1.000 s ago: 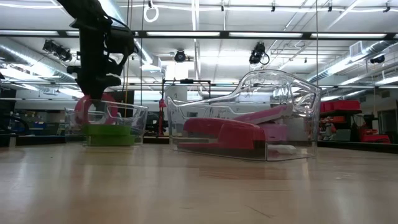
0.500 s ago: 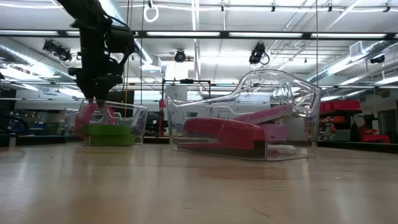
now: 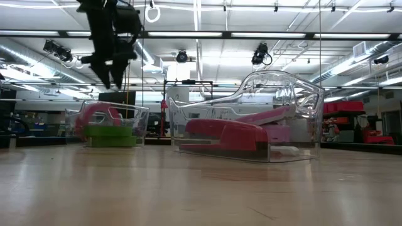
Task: Pick and place Stapler, Stapler remover, tape
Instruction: Return to Home Position
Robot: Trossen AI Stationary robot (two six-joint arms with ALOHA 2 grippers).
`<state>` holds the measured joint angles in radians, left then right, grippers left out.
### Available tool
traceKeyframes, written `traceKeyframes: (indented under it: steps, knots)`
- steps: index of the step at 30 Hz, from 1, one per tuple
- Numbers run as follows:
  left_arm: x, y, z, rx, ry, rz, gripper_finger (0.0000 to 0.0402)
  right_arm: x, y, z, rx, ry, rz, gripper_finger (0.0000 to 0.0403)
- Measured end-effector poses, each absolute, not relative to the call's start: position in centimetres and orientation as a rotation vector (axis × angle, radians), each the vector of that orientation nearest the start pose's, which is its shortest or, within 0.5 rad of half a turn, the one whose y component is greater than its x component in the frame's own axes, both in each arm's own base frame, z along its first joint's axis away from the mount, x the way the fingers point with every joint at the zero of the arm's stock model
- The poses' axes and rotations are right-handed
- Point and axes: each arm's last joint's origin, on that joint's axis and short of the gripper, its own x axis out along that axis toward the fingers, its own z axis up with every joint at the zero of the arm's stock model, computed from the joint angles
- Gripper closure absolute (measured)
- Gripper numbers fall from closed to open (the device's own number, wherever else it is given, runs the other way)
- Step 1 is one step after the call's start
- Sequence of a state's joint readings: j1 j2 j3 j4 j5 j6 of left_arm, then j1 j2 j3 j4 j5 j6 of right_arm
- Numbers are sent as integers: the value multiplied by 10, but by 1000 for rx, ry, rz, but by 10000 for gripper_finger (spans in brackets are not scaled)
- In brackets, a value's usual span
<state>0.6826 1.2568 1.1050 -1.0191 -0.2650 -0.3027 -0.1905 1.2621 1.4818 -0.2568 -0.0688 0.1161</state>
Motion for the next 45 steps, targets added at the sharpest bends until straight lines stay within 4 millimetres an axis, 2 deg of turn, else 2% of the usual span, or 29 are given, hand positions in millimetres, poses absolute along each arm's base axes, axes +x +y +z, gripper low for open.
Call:
traceKeyframes:
  steps: [10,18,23,32,38,45]
  knots:
    - [193,142,356,-476,781,855,170,258,-48,460,88,68,-135,179]
    - [208,129,385,-416,619,770,170,257,-50,454,72,125,-190,179]
    - [217,121,390,-363,576,712,170,257,-50,454,76,127,-190,179]
    - [221,114,390,-358,575,683,170,257,-50,454,53,129,-189,185]
    - [221,113,390,-357,576,679,170,257,-50,454,53,130,-189,217]
    - [221,113,390,-357,576,679,170,256,-50,454,51,134,-189,273]
